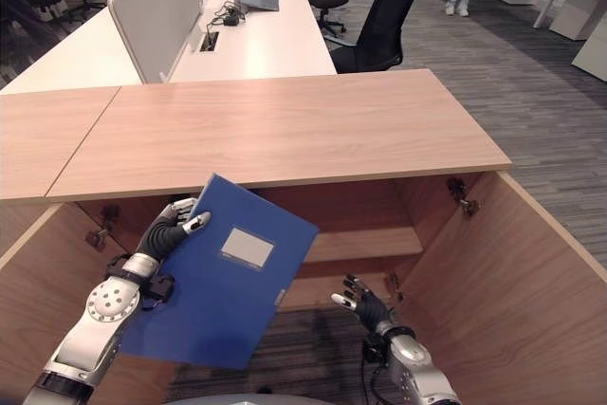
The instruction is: Put the empty folder in the office cabinet
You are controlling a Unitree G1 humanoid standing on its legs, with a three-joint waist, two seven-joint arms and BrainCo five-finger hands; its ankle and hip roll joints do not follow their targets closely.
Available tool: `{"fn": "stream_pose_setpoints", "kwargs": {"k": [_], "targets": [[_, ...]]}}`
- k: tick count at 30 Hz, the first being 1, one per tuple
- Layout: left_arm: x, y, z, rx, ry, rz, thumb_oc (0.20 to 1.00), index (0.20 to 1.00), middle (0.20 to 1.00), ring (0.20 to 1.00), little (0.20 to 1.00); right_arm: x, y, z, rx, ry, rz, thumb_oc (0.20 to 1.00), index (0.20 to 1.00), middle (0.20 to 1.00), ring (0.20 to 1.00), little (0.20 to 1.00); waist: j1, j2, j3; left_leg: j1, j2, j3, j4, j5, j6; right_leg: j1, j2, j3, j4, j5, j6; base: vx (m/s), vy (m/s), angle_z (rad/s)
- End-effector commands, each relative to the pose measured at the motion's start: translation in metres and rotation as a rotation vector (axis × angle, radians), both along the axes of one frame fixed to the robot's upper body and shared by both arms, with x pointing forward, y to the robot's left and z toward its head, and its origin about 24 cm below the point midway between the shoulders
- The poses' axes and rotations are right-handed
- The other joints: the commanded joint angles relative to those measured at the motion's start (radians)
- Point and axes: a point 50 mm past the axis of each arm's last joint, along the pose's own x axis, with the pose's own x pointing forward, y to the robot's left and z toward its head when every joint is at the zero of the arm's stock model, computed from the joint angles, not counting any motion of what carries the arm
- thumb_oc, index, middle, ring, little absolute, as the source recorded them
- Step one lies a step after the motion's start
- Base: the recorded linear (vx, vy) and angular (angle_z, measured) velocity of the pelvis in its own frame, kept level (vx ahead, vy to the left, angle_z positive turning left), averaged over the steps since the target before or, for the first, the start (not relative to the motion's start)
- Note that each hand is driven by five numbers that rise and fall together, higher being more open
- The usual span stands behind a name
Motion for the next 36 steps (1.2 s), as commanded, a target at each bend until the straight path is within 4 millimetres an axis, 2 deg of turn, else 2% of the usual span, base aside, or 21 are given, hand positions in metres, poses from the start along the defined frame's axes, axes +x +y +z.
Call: {"fn": "stream_pose_setpoints", "kwargs": {"k": [1,2,4,5,14,18,20,21,23,25,26,27,28,30,34,36], "targets": [[0.018,-0.015,0.038,-0.022,-0.217,-0.038,0.200,0.200,0.200,0.200,0.200,0.023,0.020,0.025,0.115,-0.141,0.016,1.000,1.000,1.000,1.000,1.000,0.005,-0.033,-0.001,-0.008,-0.023,-0.074,0.001,-0.084,0.000,0.019,-0.043,-0.076,-0.151,0.113,0.072,0.00,0.000,0.00],[0.023,-0.020,0.037,0.006,-0.222,-0.041,0.200,0.200,0.200,0.200,0.200,0.028,0.028,0.031,0.170,-0.168,0.016,1.000,1.000,1.000,1.000,1.000,0.003,-0.033,-0.002,-0.008,-0.023,-0.074,0.001,-0.083,0.000,0.018,-0.043,-0.075,-0.150,0.115,0.071,0.00,0.000,0.00],[0.024,-0.022,0.036,0.017,-0.223,-0.046,0.200,0.200,0.200,0.200,0.200,0.031,0.032,0.034,0.195,-0.180,0.015,1.000,1.000,1.000,1.000,1.000,0.003,-0.033,-0.002,-0.007,-0.023,-0.074,0.001,-0.082,0.001,0.017,-0.043,-0.075,-0.149,0.115,0.071,0.00,0.000,0.00],[0.028,-0.027,0.034,0.047,-0.221,-0.055,0.200,0.200,0.200,0.200,0.200,0.036,0.043,0.045,0.281,-0.219,0.029,1.000,1.000,1.000,1.000,1.000,0.002,-0.032,-0.002,-0.007,-0.023,-0.071,0.001,-0.081,0.000,0.016,-0.043,-0.075,-0.151,0.117,0.071,0.00,0.000,0.00],[0.039,-0.036,0.029,0.094,-0.215,-0.059,0.200,0.200,0.200,0.200,0.200,0.036,0.061,0.067,0.410,-0.286,0.124,1.000,1.000,1.000,1.000,1.000,-0.007,-0.037,-0.011,-0.002,-0.018,-0.055,0.001,-0.086,-0.002,0.019,-0.042,-0.072,-0.160,0.123,0.072,0.00,0.000,0.00],[0.042,-0.042,0.032,0.063,-0.220,-0.078,0.200,0.200,0.200,0.200,0.200,0.035,0.063,0.064,0.416,-0.275,0.129,1.000,1.000,1.000,1.000,1.000,-0.010,-0.037,-0.014,-0.001,-0.018,-0.054,0.001,-0.087,-0.002,0.020,-0.041,-0.072,-0.163,0.124,0.072,0.00,0.000,0.00],[0.039,-0.052,0.037,-0.069,-0.209,-0.137,0.200,0.200,0.200,0.200,0.200,0.036,0.066,0.059,0.414,-0.249,0.130,1.000,1.000,1.000,1.000,1.000,-0.011,-0.037,-0.017,-0.001,-0.017,-0.054,0.001,-0.088,-0.002,0.021,-0.041,-0.073,-0.167,0.126,0.071,0.00,0.000,0.00],[0.039,-0.052,0.037,-0.069,-0.209,-0.137,0.200,0.200,0.200,0.200,0.200,0.036,0.066,0.059,0.415,-0.249,0.130,1.000,1.000,1.000,1.000,1.000,-0.011,-0.037,-0.017,-0.001,-0.017,-0.054,0.001,-0.088,-0.002,0.021,-0.041,-0.073,-0.167,0.126,0.071,0.00,0.000,0.00],[0.035,-0.063,0.049,-0.196,-0.223,-0.218,0.200,0.200,0.200,0.200,0.200,0.039,0.069,0.052,0.417,-0.216,0.111,1.000,1.000,1.000,1.000,1.000,-0.010,-0.038,-0.016,-0.003,-0.016,-0.056,0.001,-0.086,-0.002,0.020,-0.038,-0.072,-0.165,0.124,0.069,0.00,0.000,0.00],[0.034,-0.065,0.051,-0.218,-0.228,-0.236,0.200,0.200,0.200,0.200,0.200,0.039,0.069,0.049,0.410,-0.207,0.106,1.000,1.000,1.000,1.000,1.000,-0.009,-0.039,-0.015,-0.004,-0.016,-0.057,0.001,-0.085,-0.002,0.019,-0.038,-0.073,-0.164,0.123,0.069,0.00,0.000,0.00],[0.031,-0.069,0.060,-0.253,-0.251,-0.275,0.200,0.200,0.200,0.200,0.200,0.040,0.068,0.044,0.389,-0.189,0.096,1.000,1.000,1.000,1.000,1.000,-0.006,-0.038,-0.013,-0.006,-0.016,-0.059,0.001,-0.084,-0.003,0.019,-0.038,-0.077,-0.163,0.122,0.069,0.00,0.000,0.00],[0.031,-0.069,0.060,-0.253,-0.251,-0.276,0.200,0.200,0.200,0.200,0.200,0.040,0.069,0.044,0.390,-0.189,0.096,1.000,1.000,1.000,1.000,1.000,-0.006,-0.039,-0.013,-0.006,-0.016,-0.059,0.001,-0.084,-0.003,0.019,-0.038,-0.077,-0.163,0.121,0.069,0.00,-0.034,0.01],[0.027,-0.071,0.071,-0.289,-0.284,-0.317,0.200,0.200,0.200,0.200,0.200,0.039,0.067,0.040,0.380,-0.171,0.084,1.000,1.000,1.000,1.000,1.000,-0.004,-0.039,-0.011,-0.006,-0.016,-0.065,0.001,-0.083,-0.004,0.019,-0.039,-0.081,-0.160,0.119,0.068,0.00,0.000,0.00],[0.025,-0.071,0.074,-0.302,-0.293,-0.328,0.200,0.200,0.200,0.200,0.200,0.038,0.067,0.037,0.377,-0.160,0.078,1.000,1.000,1.000,1.000,1.000,-0.004,-0.039,-0.010,-0.007,-0.016,-0.067,0.001,-0.083,-0.004,0.019,-0.039,-0.083,-0.159,0.118,0.067,0.00,0.000,0.00],[0.016,-0.080,0.095,-0.416,-0.346,-0.428,0.200,0.200,0.200,0.200,0.200,0.039,0.067,0.029,0.364,-0.126,0.050,1.000,1.000,1.000,1.000,1.000,0.003,-0.037,-0.002,-0.013,-0.018,-0.082,0.001,-0.077,-0.006,0.013,-0.040,-0.096,-0.147,0.113,0.065,-0.01,-0.027,0.07],[0.014,-0.081,0.098,-0.432,-0.356,-0.447,0.200,0.200,0.200,0.200,0.200,0.040,0.068,0.028,0.366,-0.125,0.046,1.000,1.000,1.000,1.000,1.000,0.004,-0.036,-0.001,-0.013,-0.018,-0.084,0.001,-0.076,-0.006,0.011,-0.040,-0.098,-0.144,0.112,0.065,-0.01,-0.014,0.11]]}}
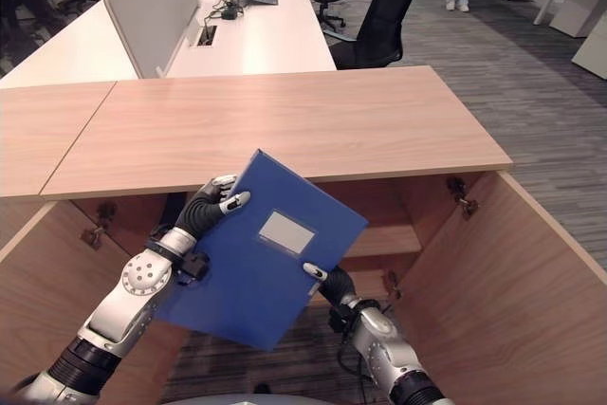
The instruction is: Put the empty folder in the office cabinet
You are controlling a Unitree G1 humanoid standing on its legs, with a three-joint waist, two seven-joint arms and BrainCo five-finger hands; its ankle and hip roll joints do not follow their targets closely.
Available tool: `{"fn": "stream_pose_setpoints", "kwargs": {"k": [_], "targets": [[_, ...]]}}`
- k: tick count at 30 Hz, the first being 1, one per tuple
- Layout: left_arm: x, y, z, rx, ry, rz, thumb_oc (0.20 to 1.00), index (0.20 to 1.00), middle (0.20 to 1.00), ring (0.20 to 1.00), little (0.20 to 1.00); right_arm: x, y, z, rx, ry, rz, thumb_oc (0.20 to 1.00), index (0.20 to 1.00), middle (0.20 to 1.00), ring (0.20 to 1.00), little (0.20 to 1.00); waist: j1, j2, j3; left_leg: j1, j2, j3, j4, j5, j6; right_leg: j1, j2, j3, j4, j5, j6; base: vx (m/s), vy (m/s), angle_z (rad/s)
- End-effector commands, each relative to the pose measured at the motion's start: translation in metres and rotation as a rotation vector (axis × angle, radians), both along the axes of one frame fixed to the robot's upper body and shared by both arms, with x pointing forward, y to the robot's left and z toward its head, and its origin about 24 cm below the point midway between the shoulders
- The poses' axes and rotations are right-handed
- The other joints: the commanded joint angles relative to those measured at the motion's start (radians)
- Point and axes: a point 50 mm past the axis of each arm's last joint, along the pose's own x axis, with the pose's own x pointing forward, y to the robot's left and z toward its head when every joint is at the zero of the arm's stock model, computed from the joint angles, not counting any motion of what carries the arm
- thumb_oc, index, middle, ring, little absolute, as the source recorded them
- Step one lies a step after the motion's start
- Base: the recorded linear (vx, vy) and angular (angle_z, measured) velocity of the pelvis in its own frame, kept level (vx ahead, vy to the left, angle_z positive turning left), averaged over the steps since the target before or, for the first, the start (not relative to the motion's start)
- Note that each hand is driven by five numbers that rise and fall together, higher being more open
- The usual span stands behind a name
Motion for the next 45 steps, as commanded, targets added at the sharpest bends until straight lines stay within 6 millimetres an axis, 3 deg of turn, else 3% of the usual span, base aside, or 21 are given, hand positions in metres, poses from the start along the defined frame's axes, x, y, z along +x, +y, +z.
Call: {"fn": "stream_pose_setpoints", "kwargs": {"k": [1,8,9,10,12,13,17,18,19,20,27,31,34,35,36,37,38,39,43,44,45], "targets": [[-0.005,-0.028,0.072,-0.307,-0.276,-0.205,0.200,0.200,0.200,0.200,0.200,0.009,0.017,0.006,0.042,-0.023,0.009,1.000,1.000,1.000,1.000,1.000,0.010,-0.025,-0.018,-0.014,-0.020,-0.069,0.001,-0.076,-0.006,-0.006,-0.042,-0.080,-0.119,0.106,0.063,-0.01,-0.013,0.13],[-0.003,-0.040,0.064,-0.316,-0.219,-0.248,0.200,0.200,0.200,0.200,0.200,0.016,0.028,0.017,0.087,-0.069,0.043,1.000,1.000,1.000,1.000,1.000,0.009,-0.022,-0.017,-0.010,-0.019,-0.069,0.001,-0.077,-0.004,-0.008,-0.041,-0.080,-0.113,0.105,0.062,0.00,-0.003,0.03],[-0.002,-0.043,0.059,-0.326,-0.188,-0.256,0.200,0.200,0.200,0.200,0.200,0.017,0.030,0.021,0.106,-0.083,0.048,0.420,0.420,0.420,0.420,0.420,0.007,-0.021,-0.017,-0.009,-0.019,-0.068,0.001,-0.078,-0.004,-0.008,-0.041,-0.078,-0.113,0.105,0.062,0.00,0.000,0.00],[-0.002,-0.044,0.059,-0.326,-0.188,-0.257,0.200,0.200,0.200,0.200,0.200,0.017,0.030,0.021,0.106,-0.083,0.047,0.200,0.200,0.200,0.200,0.200,0.007,-0.021,-0.017,-0.009,-0.019,-0.068,0.001,-0.078,-0.004,-0.008,-0.041,-0.078,-0.113,0.105,0.062,0.00,0.000,0.00],[0.003,-0.052,0.050,-0.349,-0.126,-0.277,0.200,0.200,0.200,0.200,0.200,0.021,0.036,0.028,0.150,-0.108,0.050,0.200,0.200,0.200,0.200,0.200,0.005,-0.021,-0.017,-0.007,-0.018,-0.065,0.001,-0.077,-0.003,-0.008,-0.040,-0.076,-0.113,0.107,0.061,0.00,0.000,0.00],[0.003,-0.059,0.041,-0.371,-0.065,-0.300,0.200,0.200,0.200,0.200,0.200,0.027,0.044,0.046,0.244,-0.178,0.039,0.200,0.200,0.200,0.200,0.200,0.001,-0.018,-0.017,-0.005,-0.017,-0.064,0.001,-0.078,-0.001,-0.008,-0.038,-0.075,-0.113,0.107,0.061,0.00,0.000,0.00],[0.003,-0.078,0.028,-0.393,0.056,-0.376,0.200,0.200,0.200,0.200,0.200,0.020,0.063,0.068,0.423,-0.198,0.098,0.200,0.200,0.200,0.200,0.200,-0.011,-0.017,-0.021,-0.003,-0.013,-0.056,0.001,-0.079,0.000,-0.009,-0.035,-0.069,-0.116,0.109,0.061,0.00,-0.013,-0.03],[0.005,-0.083,0.024,-0.402,0.094,-0.394,0.253,0.253,0.253,0.253,0.253,0.022,0.065,0.072,0.485,-0.199,0.072,0.200,0.200,0.200,0.200,0.200,-0.013,-0.015,-0.022,-0.002,-0.012,-0.054,0.001,-0.079,0.000,-0.009,-0.035,-0.068,-0.117,0.110,0.061,0.01,-0.023,-0.03],[0.005,-0.089,0.018,-0.423,0.153,-0.409,0.395,0.395,0.395,0.395,0.395,0.027,0.066,0.082,0.562,-0.209,0.030,0.200,0.200,0.200,0.200,0.200,-0.017,-0.014,-0.025,-0.002,-0.011,-0.053,0.001,-0.079,0.000,-0.008,-0.034,-0.068,-0.118,0.111,0.061,0.00,0.000,0.00],[0.006,-0.093,0.014,-0.435,0.194,-0.422,1.000,1.000,1.000,1.000,1.000,0.026,0.065,0.084,0.628,-0.195,0.004,0.200,0.200,0.200,0.200,0.200,-0.020,-0.013,-0.025,-0.002,-0.011,-0.052,0.001,-0.079,-0.001,-0.008,-0.033,-0.067,-0.119,0.111,0.062,0.00,0.000,0.00],[0.006,-0.103,-0.031,-0.621,0.544,-0.347,1.000,1.000,1.000,1.000,1.000,0.024,0.060,0.093,0.896,-0.136,-0.193,0.200,0.200,0.200,0.200,0.200,-0.043,-0.005,-0.024,-0.001,-0.007,-0.051,0.001,-0.077,-0.003,-0.013,-0.030,-0.069,-0.114,0.109,0.067,0.00,-0.009,-0.02],[0.007,-0.092,-0.055,-0.742,0.662,-0.213,1.000,1.000,1.000,1.000,1.000,0.030,0.035,0.095,1.021,-0.149,-0.421,0.200,0.200,0.200,0.200,0.200,-0.051,-0.001,-0.028,0.002,-0.006,-0.050,0.001,-0.079,-0.005,-0.015,-0.028,-0.072,-0.107,0.103,0.069,0.01,-0.018,-0.05],[0.003,-0.065,-0.080,-0.777,0.729,-0.012,1.000,1.000,1.000,1.000,1.000,0.038,0.007,0.097,0.943,-0.184,-0.625,0.200,0.200,0.200,0.200,0.200,-0.049,0.005,-0.026,0.006,-0.004,-0.055,0.001,-0.080,-0.006,-0.017,-0.025,-0.077,-0.096,0.094,0.063,0.01,-0.027,-0.06],[0.000,-0.055,-0.086,-0.820,0.725,0.022,1.000,1.000,1.000,1.000,1.000,-0.013,0.005,0.009,0.831,0.127,-0.768,0.200,0.200,0.200,0.200,0.200,-0.056,0.011,-0.021,0.007,-0.004,-0.052,0.001,-0.078,-0.008,-0.019,-0.024,-0.074,-0.090,0.093,0.064,-0.05,0.007,0.15],[-0.002,-0.040,-0.097,-0.819,0.731,0.086,1.000,1.000,1.000,1.000,1.000,-0.059,-0.020,-0.055,0.670,0.376,-0.771,0.200,0.200,0.200,0.200,0.200,-0.078,0.017,0.000,0.006,0.002,-0.040,0.001,-0.077,-0.011,-0.033,-0.020,-0.064,-0.075,0.094,0.060,-0.07,0.002,0.00],[-0.033,-0.014,-0.136,-0.764,0.846,0.232,1.000,1.000,1.000,1.000,1.000,-0.057,-0.027,-0.038,0.660,0.283,-0.813,0.200,0.200,0.200,0.200,0.200,-0.075,0.025,0.009,0.004,0.009,-0.037,0.001,-0.073,-0.011,-0.053,-0.013,-0.068,-0.052,0.085,0.059,-0.05,-0.013,-0.31],[-0.040,-0.013,-0.142,-0.781,0.882,0.253,1.000,1.000,1.000,1.000,1.000,-0.066,-0.016,-0.037,0.675,0.304,-0.798,0.200,0.200,0.200,0.200,0.200,-0.081,0.025,0.004,0.004,0.011,-0.032,0.001,-0.072,-0.013,-0.056,-0.011,-0.065,-0.049,0.083,0.058,0.02,-0.072,-0.49],[-0.062,0.002,-0.162,-0.782,0.955,0.334,1.000,1.000,1.000,1.000,1.000,-0.090,-0.028,-0.039,0.627,0.322,-0.815,0.200,0.200,0.200,0.200,0.200,-0.094,0.019,-0.004,0.007,0.021,-0.022,0.001,-0.070,-0.021,-0.054,-0.008,-0.060,-0.051,0.079,0.055,0.04,-0.075,-0.32],[-0.082,0.009,-0.175,-0.803,1.008,0.392,1.000,1.000,1.000,1.000,1.000,-0.089,-0.036,-0.037,0.556,0.313,-0.793,0.200,0.200,0.200,0.200,0.200,-0.093,0.013,-0.009,0.011,0.032,-0.020,0.001,-0.071,-0.024,-0.053,0.001,-0.050,-0.049,0.072,0.047,0.02,-0.065,-0.20],[-0.085,0.010,-0.176,-0.806,1.003,0.366,1.000,1.000,1.000,1.000,1.000,-0.116,-0.056,-0.072,0.275,0.472,-0.736,0.200,0.200,0.200,0.200,0.200,-0.087,0.011,-0.008,0.013,0.034,-0.019,0.001,-0.069,-0.025,-0.050,0.002,-0.049,-0.052,0.073,0.044,0.00,-0.054,0.04],[-0.090,0.006,-0.182,-0.801,1.035,0.380,1.000,1.000,1.000,1.000,1.000,-0.109,-0.053,-0.081,0.119,0.509,-0.620,0.200,0.200,0.200,0.200,0.200,-0.069,0.010,-0.002,0.016,0.037,-0.024,0.001,-0.069,-0.022,-0.040,0.004,-0.049,-0.058,0.069,0.040,-0.01,-0.060,0.00]]}}
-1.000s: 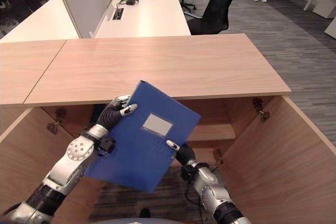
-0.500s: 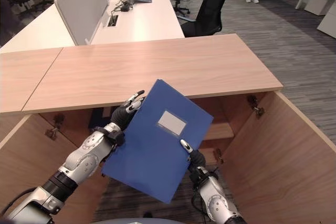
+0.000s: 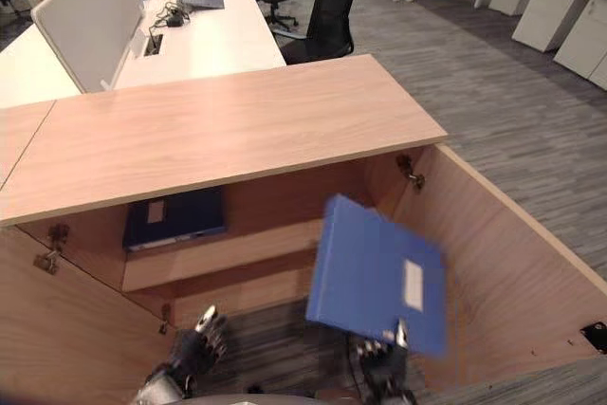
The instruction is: Put the empty folder in the office cabinet
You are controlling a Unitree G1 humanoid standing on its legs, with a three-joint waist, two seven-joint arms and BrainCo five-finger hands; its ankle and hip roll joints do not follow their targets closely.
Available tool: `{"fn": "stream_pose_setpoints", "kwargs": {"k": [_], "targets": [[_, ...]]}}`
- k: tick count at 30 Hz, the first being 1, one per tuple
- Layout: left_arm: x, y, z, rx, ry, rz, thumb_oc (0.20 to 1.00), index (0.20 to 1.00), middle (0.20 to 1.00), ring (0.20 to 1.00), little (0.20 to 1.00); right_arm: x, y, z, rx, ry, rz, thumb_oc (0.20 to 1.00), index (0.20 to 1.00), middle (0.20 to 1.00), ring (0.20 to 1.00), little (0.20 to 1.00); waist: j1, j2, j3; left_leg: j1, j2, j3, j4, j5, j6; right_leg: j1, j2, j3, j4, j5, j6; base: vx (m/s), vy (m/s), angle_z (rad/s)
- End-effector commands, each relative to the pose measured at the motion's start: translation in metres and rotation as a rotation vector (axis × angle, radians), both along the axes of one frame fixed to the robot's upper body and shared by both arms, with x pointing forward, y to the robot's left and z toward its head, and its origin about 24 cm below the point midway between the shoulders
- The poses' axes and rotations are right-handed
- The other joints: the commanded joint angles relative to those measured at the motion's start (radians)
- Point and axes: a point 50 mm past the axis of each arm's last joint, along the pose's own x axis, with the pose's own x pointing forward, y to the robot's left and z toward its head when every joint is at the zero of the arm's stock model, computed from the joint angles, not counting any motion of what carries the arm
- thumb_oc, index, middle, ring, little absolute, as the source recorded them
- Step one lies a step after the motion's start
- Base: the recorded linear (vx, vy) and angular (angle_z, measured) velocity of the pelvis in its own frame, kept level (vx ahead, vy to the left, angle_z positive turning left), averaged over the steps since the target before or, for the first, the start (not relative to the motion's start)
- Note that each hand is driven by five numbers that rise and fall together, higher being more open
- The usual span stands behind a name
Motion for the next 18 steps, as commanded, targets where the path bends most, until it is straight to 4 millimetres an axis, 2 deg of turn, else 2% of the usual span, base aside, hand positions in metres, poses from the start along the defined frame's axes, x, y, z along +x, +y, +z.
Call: {"fn": "stream_pose_setpoints", "kwargs": {"k": [1,2,3,6,7,8,9,10,11,13,14,18], "targets": [[0.028,-0.021,0.012,-0.033,-0.125,-0.065,1.000,1.000,1.000,1.000,1.000,-0.026,-0.009,-0.033,-0.079,0.292,0.205,0.200,0.200,0.200,0.200,0.200,0.018,0.003,0.016,0.033,-0.008,-0.079,0.004,-0.069,0.015,0.089,-0.015,-0.042,-0.230,0.122,0.070,0.00,-0.056,0.10],[0.025,-0.019,0.006,-0.028,-0.092,-0.054,1.000,1.000,1.000,1.000,1.000,-0.031,-0.021,-0.038,-0.078,0.354,0.157,0.200,0.200,0.200,0.200,0.200,0.024,0.005,0.023,0.034,-0.008,-0.084,0.011,-0.071,0.015,0.103,-0.015,-0.051,-0.242,0.121,0.068,0.01,-0.052,0.19],[0.023,-0.020,0.002,-0.035,-0.075,-0.039,1.000,1.000,1.000,1.000,1.000,-0.023,-0.029,-0.036,-0.080,0.344,0.102,0.200,0.200,0.200,0.200,0.200,0.028,0.003,0.031,0.020,-0.007,-0.082,0.046,-0.079,0.011,0.118,-0.016,-0.056,-0.252,0.118,0.067,0.00,-0.043,0.22],[0.026,-0.020,0.001,-0.024,-0.070,-0.035,1.000,1.000,1.000,1.000,1.000,-0.005,-0.030,-0.030,-0.090,0.284,0.085,0.200,0.200,0.200,0.200,0.200,0.031,-0.009,0.057,-0.054,-0.016,-0.077,0.150,-0.088,0.001,0.109,-0.026,-0.063,-0.242,0.122,0.063,-0.06,-0.018,0.23],[0.026,-0.020,0.001,-0.024,-0.070,-0.035,1.000,1.000,1.000,1.000,1.000,-0.005,-0.030,-0.030,-0.090,0.284,0.085,0.200,0.200,0.200,0.200,0.200,0.030,-0.009,0.056,-0.058,-0.016,-0.078,0.155,-0.090,0.001,0.107,-0.027,-0.064,-0.242,0.122,0.063,-0.14,0.008,0.18],[0.034,-0.023,0.004,-0.024,-0.087,-0.033,1.000,1.000,1.000,1.000,1.000,0.013,-0.031,-0.024,-0.093,0.224,0.067,0.200,0.200,0.200,0.200,0.200,0.030,-0.016,0.084,-0.131,-0.025,-0.059,0.226,-0.089,-0.006,0.094,-0.039,-0.078,-0.231,0.125,0.060,-0.13,0.021,0.09],[0.037,-0.025,0.005,-0.026,-0.094,-0.033,1.000,1.000,1.000,1.000,1.000,0.020,-0.032,-0.020,-0.095,0.201,0.058,0.200,0.200,0.200,0.200,0.200,0.030,-0.015,0.090,-0.155,-0.026,-0.049,0.241,-0.088,-0.006,0.086,-0.043,-0.087,-0.227,0.125,0.058,-0.12,0.021,0.17],[0.037,-0.025,0.005,-0.026,-0.095,-0.033,1.000,1.000,1.000,1.000,1.000,0.020,-0.032,-0.020,-0.095,0.201,0.057,0.200,0.200,0.200,0.200,0.200,0.029,-0.015,0.089,-0.158,-0.026,-0.049,0.243,-0.088,-0.006,0.084,-0.043,-0.088,-0.226,0.125,0.058,-0.04,0.032,0.40],[0.039,-0.025,0.006,-0.021,-0.099,-0.037,1.000,1.000,1.000,1.000,1.000,0.032,-0.033,-0.015,-0.102,0.162,0.059,0.200,0.200,0.200,0.200,0.200,0.037,-0.011,0.093,-0.194,-0.040,-0.043,0.241,-0.083,0.001,0.073,-0.045,-0.099,-0.227,0.128,0.058,-0.01,0.030,0.40],[0.039,-0.026,0.006,-0.020,-0.101,-0.038,1.000,1.000,1.000,1.000,1.000,0.039,-0.032,-0.011,-0.111,0.138,0.064,0.200,0.200,0.200,0.200,0.200,0.041,-0.011,0.095,-0.227,-0.058,-0.050,0.241,-0.075,0.005,0.064,-0.044,-0.103,-0.226,0.129,0.057,0.01,0.038,0.23],[0.041,-0.025,0.008,-0.021,-0.108,-0.031,1.000,1.000,1.000,1.000,1.000,0.050,-0.030,-0.006,-0.111,0.098,0.066,0.200,0.200,0.200,0.200,0.200,0.053,-0.004,0.093,-0.246,-0.070,-0.056,0.211,-0.058,0.009,0.047,-0.032,-0.095,-0.221,0.129,0.058,0.09,0.061,0.13],[0.033,-0.020,0.004,-0.014,-0.088,-0.018,1.000,1.000,1.000,1.000,1.000,0.059,-0.024,0.000,-0.113,0.047,0.097,0.200,0.200,0.200,0.200,0.200,0.064,-0.004,0.076,-0.207,-0.065,-0.054,0.149,-0.046,0.022,0.054,-0.021,-0.088,-0.228,0.120,0.064,0.14,0.074,-0.10]]}}
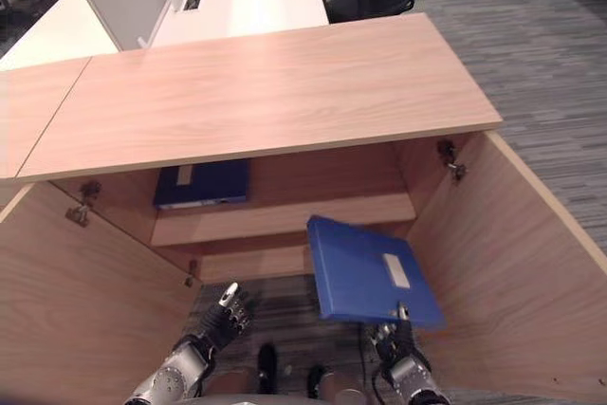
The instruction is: Put the empty folder in the office cabinet
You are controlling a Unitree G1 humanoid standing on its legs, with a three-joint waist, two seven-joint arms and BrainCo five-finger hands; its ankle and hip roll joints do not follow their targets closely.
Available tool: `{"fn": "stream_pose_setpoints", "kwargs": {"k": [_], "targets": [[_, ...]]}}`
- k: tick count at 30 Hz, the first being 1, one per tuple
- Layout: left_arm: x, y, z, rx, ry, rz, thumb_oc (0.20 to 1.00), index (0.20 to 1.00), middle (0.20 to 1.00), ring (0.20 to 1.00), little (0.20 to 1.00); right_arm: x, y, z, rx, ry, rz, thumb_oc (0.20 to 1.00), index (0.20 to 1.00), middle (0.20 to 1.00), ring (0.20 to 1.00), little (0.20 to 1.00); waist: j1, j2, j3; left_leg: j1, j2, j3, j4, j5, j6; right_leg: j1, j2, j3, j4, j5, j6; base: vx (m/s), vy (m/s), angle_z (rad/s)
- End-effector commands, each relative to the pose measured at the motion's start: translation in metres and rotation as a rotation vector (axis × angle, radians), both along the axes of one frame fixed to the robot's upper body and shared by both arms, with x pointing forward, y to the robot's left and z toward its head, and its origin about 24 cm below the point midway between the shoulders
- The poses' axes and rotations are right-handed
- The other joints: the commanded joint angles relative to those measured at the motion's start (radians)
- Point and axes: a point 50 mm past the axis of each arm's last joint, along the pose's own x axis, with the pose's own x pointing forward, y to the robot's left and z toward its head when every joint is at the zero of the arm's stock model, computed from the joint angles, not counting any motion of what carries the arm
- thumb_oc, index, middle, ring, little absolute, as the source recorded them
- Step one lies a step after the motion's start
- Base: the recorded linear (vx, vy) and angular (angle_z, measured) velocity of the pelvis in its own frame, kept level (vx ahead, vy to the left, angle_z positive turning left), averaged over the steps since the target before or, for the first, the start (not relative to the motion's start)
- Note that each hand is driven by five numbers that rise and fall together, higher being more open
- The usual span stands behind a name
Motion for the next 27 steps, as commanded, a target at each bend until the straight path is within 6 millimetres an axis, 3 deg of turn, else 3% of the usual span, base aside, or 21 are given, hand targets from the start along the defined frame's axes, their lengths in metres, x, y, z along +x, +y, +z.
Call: {"fn": "stream_pose_setpoints", "kwargs": {"k": [1,5,10,12,15,18,19,21,23,24,25,27], "targets": [[0.008,0.001,0.010,0.004,-0.077,0.025,1.000,1.000,1.000,1.000,1.000,0.014,0.013,0.012,0.023,-0.131,0.015,0.200,0.200,0.200,0.200,0.200,0.015,-0.046,-0.056,-0.006,-0.026,0.008,-0.045,-0.028,0.013,0.044,-0.027,-0.005,-0.147,0.047,0.125,0.13,0.086,-0.15],[0.002,0.006,0.007,0.020,-0.059,0.038,1.000,1.000,1.000,1.000,1.000,0.025,0.019,0.021,0.017,-0.187,0.052,0.200,0.200,0.200,0.200,0.200,0.024,-0.051,-0.063,0.018,-0.028,0.013,-0.093,-0.024,0.020,0.040,-0.033,0.003,-0.147,0.037,0.132,0.11,0.081,-0.05],[-0.007,0.021,0.010,0.065,-0.062,0.047,1.000,1.000,1.000,1.000,1.000,0.047,0.035,0.046,0.017,-0.339,0.127,0.200,0.200,0.200,0.200,0.200,0.047,-0.055,-0.054,0.018,-0.035,0.031,-0.107,-0.050,0.052,-0.001,-0.065,0.016,-0.095,0.022,0.156,0.09,0.115,-0.11],[-0.007,0.021,0.010,0.065,-0.062,0.047,1.000,1.000,1.000,1.000,1.000,0.047,0.035,0.046,0.017,-0.338,0.127,0.200,0.200,0.200,0.200,0.200,0.047,-0.055,-0.056,0.017,-0.035,0.032,-0.106,-0.050,0.053,-0.003,-0.066,0.017,-0.093,0.021,0.156,0.01,0.072,-0.06],[-0.003,0.030,0.015,0.100,-0.087,0.041,1.000,1.000,1.000,1.000,1.000,0.067,0.043,0.069,0.008,-0.455,0.178,0.200,0.200,0.200,0.200,0.200,0.054,-0.049,-0.026,-0.029,-0.046,0.047,-0.082,-0.071,0.077,-0.086,-0.096,0.021,0.002,0.007,0.178,-0.04,0.136,-0.09],[0.005,0.033,0.021,0.127,-0.126,0.030,1.000,1.000,1.000,1.000,1.000,0.082,0.047,0.090,-0.016,-0.555,0.206,0.200,0.200,0.200,0.200,0.200,0.054,-0.048,0.021,-0.085,-0.062,0.055,0.001,-0.106,0.103,-0.197,-0.124,0.028,0.159,0.035,0.195,-0.10,0.123,-0.19],[0.008,0.034,0.024,0.139,-0.141,0.023,1.000,1.000,1.000,1.000,1.000,0.087,0.048,0.098,-0.029,-0.590,0.219,0.200,0.200,0.200,0.200,0.200,0.047,-0.051,0.048,-0.103,-0.074,0.052,0.046,-0.139,0.111,-0.224,-0.141,0.032,0.230,0.030,0.201,-0.14,0.094,-0.15],[0.015,0.035,0.029,0.154,-0.172,0.007,1.000,1.000,1.000,1.000,1.000,0.100,0.055,0.117,-0.047,-0.671,0.240,0.200,0.200,0.200,0.200,0.200,0.051,-0.035,0.092,-0.173,-0.059,0.058,0.119,-0.163,0.119,-0.324,-0.172,0.021,0.338,0.043,0.185,-0.15,0.034,-0.01],[0.020,0.038,0.034,0.174,-0.203,-0.003,1.000,1.000,1.000,1.000,1.000,0.112,0.062,0.136,-0.044,-0.748,0.249,0.200,0.200,0.200,0.200,0.200,0.063,-0.026,0.115,-0.247,-0.024,0.071,0.190,-0.180,0.109,-0.358,-0.231,-0.017,0.307,0.032,0.151,-0.09,-0.055,0.06],[0.021,0.038,0.034,0.174,-0.204,-0.003,1.000,1.000,1.000,1.000,1.000,0.112,0.062,0.136,-0.044,-0.748,0.249,0.200,0.200,0.200,0.200,0.200,0.063,-0.025,0.113,-0.251,-0.023,0.071,0.194,-0.182,0.109,-0.360,-0.231,-0.018,0.308,0.032,0.151,-0.09,-0.098,-0.18],[0.023,0.037,0.035,0.177,-0.217,-0.021,1.000,1.000,1.000,1.000,1.000,0.122,0.064,0.152,-0.060,-0.813,0.262,0.200,0.200,0.200,0.200,0.200,0.067,-0.016,0.148,-0.300,0.007,0.072,0.256,-0.199,0.101,-0.391,-0.264,-0.041,0.264,0.045,0.139,-0.08,-0.086,-0.26],[0.027,0.036,0.036,0.175,-0.227,-0.030,1.000,1.000,1.000,1.000,1.000,0.128,0.068,0.167,-0.064,-0.871,0.279,0.200,0.200,0.200,0.200,0.200,0.064,-0.013,0.173,-0.336,0.020,0.072,0.307,-0.219,0.100,-0.450,-0.276,-0.042,0.237,0.088,0.149,-0.05,-0.097,-0.38]]}}
